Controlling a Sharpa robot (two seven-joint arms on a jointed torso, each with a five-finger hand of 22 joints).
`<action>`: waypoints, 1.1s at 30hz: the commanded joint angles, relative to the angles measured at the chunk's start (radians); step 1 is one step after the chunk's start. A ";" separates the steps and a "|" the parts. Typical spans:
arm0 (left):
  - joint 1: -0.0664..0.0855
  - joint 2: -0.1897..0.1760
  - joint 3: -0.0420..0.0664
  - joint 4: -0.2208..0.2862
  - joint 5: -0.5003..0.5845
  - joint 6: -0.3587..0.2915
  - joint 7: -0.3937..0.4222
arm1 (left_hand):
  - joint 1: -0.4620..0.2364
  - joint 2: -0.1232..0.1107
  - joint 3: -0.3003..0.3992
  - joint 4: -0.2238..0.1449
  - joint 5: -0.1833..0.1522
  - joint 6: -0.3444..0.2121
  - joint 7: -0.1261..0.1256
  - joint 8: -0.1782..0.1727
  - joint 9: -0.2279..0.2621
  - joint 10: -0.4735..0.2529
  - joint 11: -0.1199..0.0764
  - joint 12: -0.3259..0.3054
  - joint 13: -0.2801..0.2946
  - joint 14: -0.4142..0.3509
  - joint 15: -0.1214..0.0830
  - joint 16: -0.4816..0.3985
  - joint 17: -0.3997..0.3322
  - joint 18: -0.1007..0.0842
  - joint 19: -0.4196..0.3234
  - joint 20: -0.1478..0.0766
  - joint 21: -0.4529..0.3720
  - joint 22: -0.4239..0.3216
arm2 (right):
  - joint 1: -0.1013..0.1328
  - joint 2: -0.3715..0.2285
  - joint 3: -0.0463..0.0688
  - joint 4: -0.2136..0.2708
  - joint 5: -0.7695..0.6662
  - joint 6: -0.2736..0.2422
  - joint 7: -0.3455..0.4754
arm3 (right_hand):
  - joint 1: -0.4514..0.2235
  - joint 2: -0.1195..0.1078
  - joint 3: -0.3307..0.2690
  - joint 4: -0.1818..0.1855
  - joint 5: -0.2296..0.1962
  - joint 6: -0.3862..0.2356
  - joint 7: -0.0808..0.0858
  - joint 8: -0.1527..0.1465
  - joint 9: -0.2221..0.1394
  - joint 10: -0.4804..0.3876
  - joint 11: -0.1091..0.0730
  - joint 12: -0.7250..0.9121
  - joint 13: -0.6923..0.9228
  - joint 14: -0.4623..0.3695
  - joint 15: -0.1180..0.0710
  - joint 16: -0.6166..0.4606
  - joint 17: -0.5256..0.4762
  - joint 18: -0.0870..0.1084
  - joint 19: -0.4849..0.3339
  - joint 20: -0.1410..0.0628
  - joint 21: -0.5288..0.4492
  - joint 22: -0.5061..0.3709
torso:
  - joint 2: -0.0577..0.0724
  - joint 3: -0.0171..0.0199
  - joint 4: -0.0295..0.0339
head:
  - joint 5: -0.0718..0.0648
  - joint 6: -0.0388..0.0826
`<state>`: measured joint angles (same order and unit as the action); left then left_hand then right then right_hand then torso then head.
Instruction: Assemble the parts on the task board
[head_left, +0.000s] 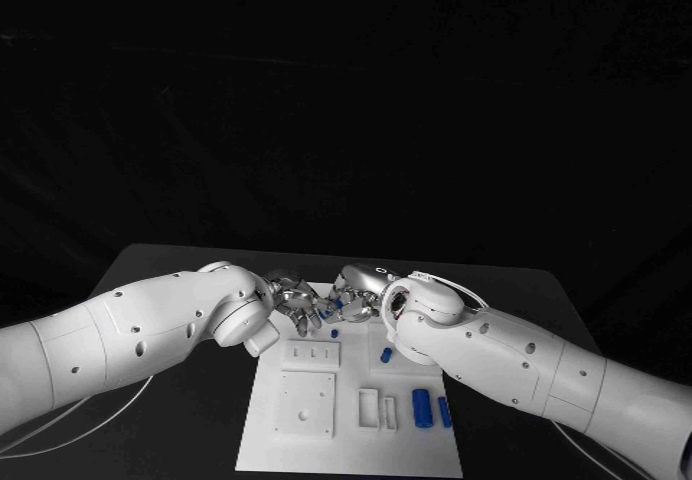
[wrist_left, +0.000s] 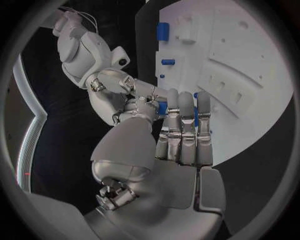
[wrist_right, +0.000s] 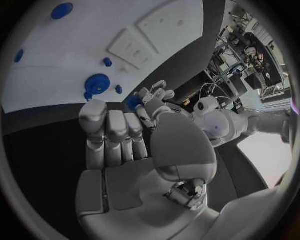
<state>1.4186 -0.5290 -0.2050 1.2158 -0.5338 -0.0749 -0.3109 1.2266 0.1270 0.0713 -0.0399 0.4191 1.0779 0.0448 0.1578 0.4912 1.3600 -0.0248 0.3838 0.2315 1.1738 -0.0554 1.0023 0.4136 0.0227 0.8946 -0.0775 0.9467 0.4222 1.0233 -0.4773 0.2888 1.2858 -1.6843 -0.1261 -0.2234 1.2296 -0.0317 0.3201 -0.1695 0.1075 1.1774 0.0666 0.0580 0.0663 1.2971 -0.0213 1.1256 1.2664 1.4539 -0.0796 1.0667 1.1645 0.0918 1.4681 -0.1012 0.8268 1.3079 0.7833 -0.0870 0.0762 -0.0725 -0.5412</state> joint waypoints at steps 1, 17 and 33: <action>0.002 -0.001 0.001 0.004 0.005 0.023 0.018 | -0.014 -0.005 0.069 -0.056 0.000 0.030 -0.024 0.008 0.385 0.008 -0.002 0.005 0.004 0.003 -0.007 0.008 0.003 -0.007 -0.006 -0.004 0.005 0.001 | -0.001 -0.002 -0.002 -0.007 -0.009 0.022 -0.002 | -0.001 0.011 -0.003 -0.002 0.002 0.010 0.000 0.005 0.001 -0.005 0.002 -0.005 -0.001 -0.001 -0.003 -0.006 0.001 -0.003 0.032 0.001 -0.003 0.097 | 0.001 0.0000 0.0005 | 0.000 -0.001; 0.002 -0.005 0.001 0.007 -0.002 0.012 -0.004 | -0.062 -0.030 0.124 -0.092 0.096 0.098 -0.040 -0.056 0.532 0.043 -0.019 0.026 0.030 0.025 -0.024 0.044 0.037 -0.005 0.003 -0.021 0.044 0.022 | -0.002 -0.020 -0.003 0.004 -0.009 -0.052 0.014 | 0.004 -0.067 -0.213 0.112 0.010 -0.140 0.040 0.005 -0.003 -0.047 0.031 -0.056 -0.043 -0.018 0.018 -0.046 -0.029 0.012 0.026 0.021 -0.071 0.084 | 0.000 0.0010 0.0000 | 0.002 -0.003; 0.001 -0.017 -0.001 0.014 -0.098 -0.043 -0.086 | -0.080 -0.033 0.127 -0.128 0.105 0.132 -0.046 -0.087 0.530 0.069 -0.026 0.023 0.038 0.049 -0.032 0.043 0.049 -0.003 0.013 -0.029 0.061 0.027 | -0.039 -0.171 0.008 0.097 0.035 -0.126 0.088 | 0.062 -0.123 -0.236 0.162 0.107 -0.298 0.059 0.000 -0.009 -0.103 0.045 -0.101 -0.101 -0.056 0.033 -0.107 -0.090 0.029 0.011 0.037 -0.218 0.062 | -0.001 0.0057 -0.0045 | 0.011 -0.006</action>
<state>1.4192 -0.5459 -0.2055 1.2254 -0.5808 -0.0898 -0.3606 1.1416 0.0908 0.1937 -0.1574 0.5218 1.1190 0.0859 0.0739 0.6376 1.4237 -0.0503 0.4103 0.2690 1.2156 -0.0893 1.0455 0.4615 0.0228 0.9059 -0.1023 1.0030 0.4476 0.9859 -0.6386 0.2949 1.3748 -1.6746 -0.2209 -0.1791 1.2864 -0.1568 0.0809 -0.0100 0.2130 0.8742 0.1255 0.0617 0.0578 1.1988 0.0232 1.0276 1.1662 1.4047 -0.0493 0.9629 1.0757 0.1078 1.4631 -0.0709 0.6121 1.3076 0.7818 -0.0830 0.0733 -0.0632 -0.5470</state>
